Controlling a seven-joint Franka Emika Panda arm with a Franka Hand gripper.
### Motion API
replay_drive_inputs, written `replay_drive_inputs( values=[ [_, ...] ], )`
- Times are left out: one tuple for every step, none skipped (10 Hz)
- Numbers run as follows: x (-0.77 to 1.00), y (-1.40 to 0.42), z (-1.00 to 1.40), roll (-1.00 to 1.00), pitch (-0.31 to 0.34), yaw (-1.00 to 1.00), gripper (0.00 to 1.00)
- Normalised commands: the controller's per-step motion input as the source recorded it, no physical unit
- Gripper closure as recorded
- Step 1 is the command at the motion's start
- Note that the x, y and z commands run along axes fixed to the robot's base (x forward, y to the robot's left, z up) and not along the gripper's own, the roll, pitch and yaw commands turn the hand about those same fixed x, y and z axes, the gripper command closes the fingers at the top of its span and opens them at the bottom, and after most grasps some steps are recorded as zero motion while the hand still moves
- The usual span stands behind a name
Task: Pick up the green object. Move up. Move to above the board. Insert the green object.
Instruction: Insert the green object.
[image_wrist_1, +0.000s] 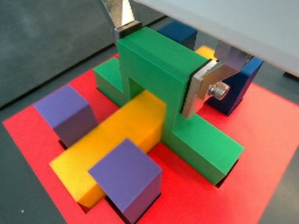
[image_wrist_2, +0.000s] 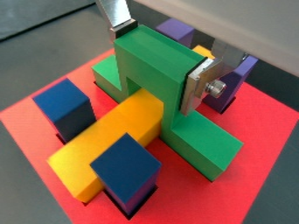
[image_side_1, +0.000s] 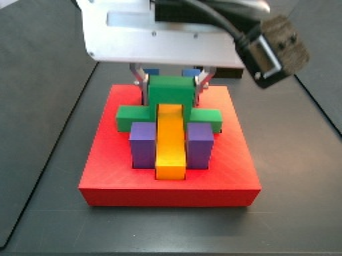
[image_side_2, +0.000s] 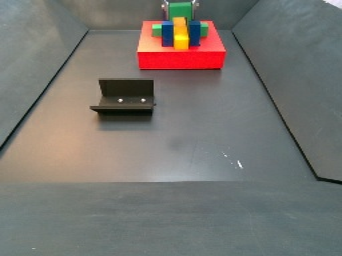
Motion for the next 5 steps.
replay_drive_inputs(
  values=[
    [0.0,-0.06,-0.56,0.07,0.0,0.0,1.0],
    [0.05,-0.05,-0.66,0.07,-0.021,0.0,1.0],
    [0.13,-0.05,-0.72,0.06,-0.057,0.0,1.0],
    [0.12,-0.07,-0.67,0.06,-0.059,0.0,1.0],
    [-0.02,0.0,-0.14,0.0,0.02,-0.05,1.0]
  ],
)
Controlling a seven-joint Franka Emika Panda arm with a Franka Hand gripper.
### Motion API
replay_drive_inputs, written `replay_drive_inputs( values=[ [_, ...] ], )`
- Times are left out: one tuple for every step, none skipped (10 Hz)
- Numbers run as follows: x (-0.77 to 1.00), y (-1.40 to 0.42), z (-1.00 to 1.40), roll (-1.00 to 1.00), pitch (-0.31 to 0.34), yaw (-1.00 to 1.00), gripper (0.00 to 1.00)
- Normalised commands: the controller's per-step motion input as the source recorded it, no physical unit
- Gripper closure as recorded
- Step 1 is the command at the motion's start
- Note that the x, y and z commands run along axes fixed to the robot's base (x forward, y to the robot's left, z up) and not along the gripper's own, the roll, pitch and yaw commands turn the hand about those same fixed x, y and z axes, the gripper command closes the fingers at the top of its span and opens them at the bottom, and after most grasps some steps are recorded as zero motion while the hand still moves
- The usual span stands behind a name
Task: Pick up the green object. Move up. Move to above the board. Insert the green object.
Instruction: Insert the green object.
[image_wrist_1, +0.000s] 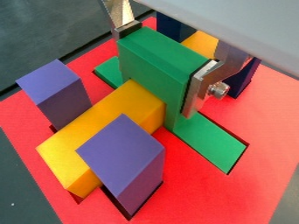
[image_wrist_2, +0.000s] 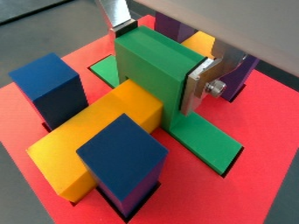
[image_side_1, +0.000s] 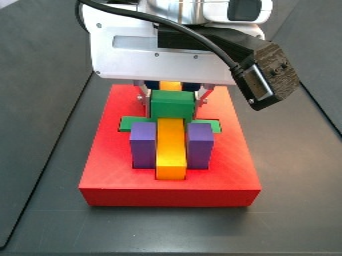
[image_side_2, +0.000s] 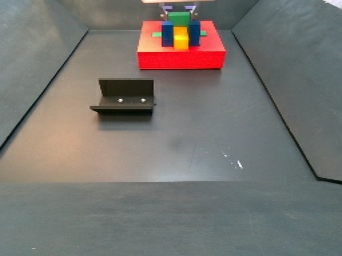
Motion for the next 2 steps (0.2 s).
replay_drive_inputs(
  values=[
    [-0.04,0.0,-0.07,0.0,0.0,0.0,1.0],
    [-0.08,0.0,-0.06,0.0,0.0,0.0,1.0]
  ],
)
